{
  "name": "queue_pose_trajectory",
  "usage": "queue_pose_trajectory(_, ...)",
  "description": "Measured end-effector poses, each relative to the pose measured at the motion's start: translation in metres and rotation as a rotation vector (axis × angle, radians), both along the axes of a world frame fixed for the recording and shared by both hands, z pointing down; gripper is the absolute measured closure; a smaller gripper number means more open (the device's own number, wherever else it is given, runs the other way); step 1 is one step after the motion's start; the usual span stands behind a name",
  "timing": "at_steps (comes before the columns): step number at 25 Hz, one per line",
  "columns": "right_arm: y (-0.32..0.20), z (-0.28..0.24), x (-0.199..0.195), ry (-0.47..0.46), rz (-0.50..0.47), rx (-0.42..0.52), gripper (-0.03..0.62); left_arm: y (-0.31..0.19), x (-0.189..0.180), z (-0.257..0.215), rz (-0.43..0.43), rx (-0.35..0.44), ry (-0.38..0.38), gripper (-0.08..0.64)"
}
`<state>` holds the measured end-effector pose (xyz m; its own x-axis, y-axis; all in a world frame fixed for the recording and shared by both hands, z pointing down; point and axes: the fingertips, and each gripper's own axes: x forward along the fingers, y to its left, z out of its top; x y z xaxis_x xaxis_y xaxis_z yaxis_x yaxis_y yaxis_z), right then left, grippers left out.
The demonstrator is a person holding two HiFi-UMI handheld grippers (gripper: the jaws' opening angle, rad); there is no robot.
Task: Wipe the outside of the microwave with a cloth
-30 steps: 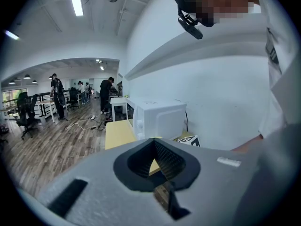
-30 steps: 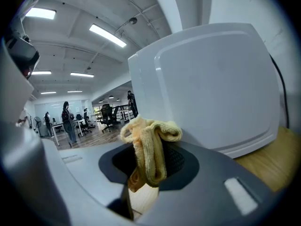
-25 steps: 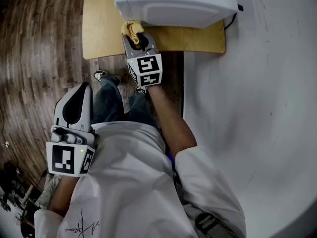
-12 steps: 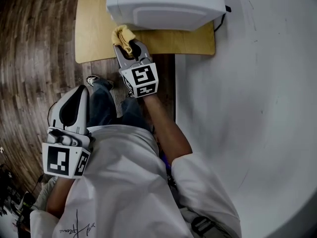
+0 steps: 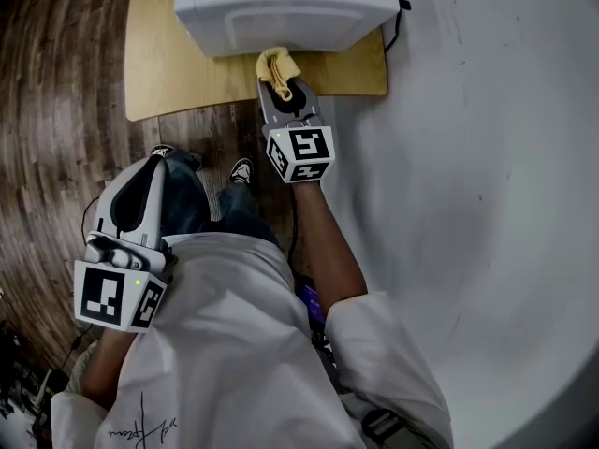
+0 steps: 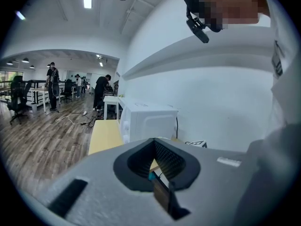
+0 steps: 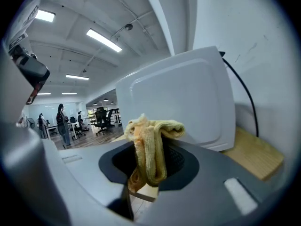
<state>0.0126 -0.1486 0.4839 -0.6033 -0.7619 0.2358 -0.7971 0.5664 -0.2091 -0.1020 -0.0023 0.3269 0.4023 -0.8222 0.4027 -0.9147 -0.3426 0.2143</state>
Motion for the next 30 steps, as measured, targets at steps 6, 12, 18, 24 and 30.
queue_pose_trajectory(6,-0.025,0.006,0.076,0.017,0.169,-0.005,0.479,0.0,0.006,-0.001,0.008,-0.002,-0.002,0.568)
queue_pose_trajectory(12,-0.048,0.02,0.124,0.039,0.277,-0.021,0.479,0.002,0.003,0.0,-0.008,-0.013,-0.015,0.568)
queue_pose_trajectory(18,-0.061,0.037,0.145,0.103,0.322,-0.033,0.479,0.008,0.004,0.002,-0.013,-0.019,-0.021,0.568)
queue_pose_trajectory(24,-0.071,0.042,0.141,0.121,0.322,-0.028,0.479,0.014,0.002,0.002,-0.005,-0.023,-0.024,0.568)
queue_pose_trajectory(30,-0.074,0.042,0.131,0.074,0.317,-0.036,0.48,0.016,0.007,0.007,0.028,-0.033,-0.025,0.568)
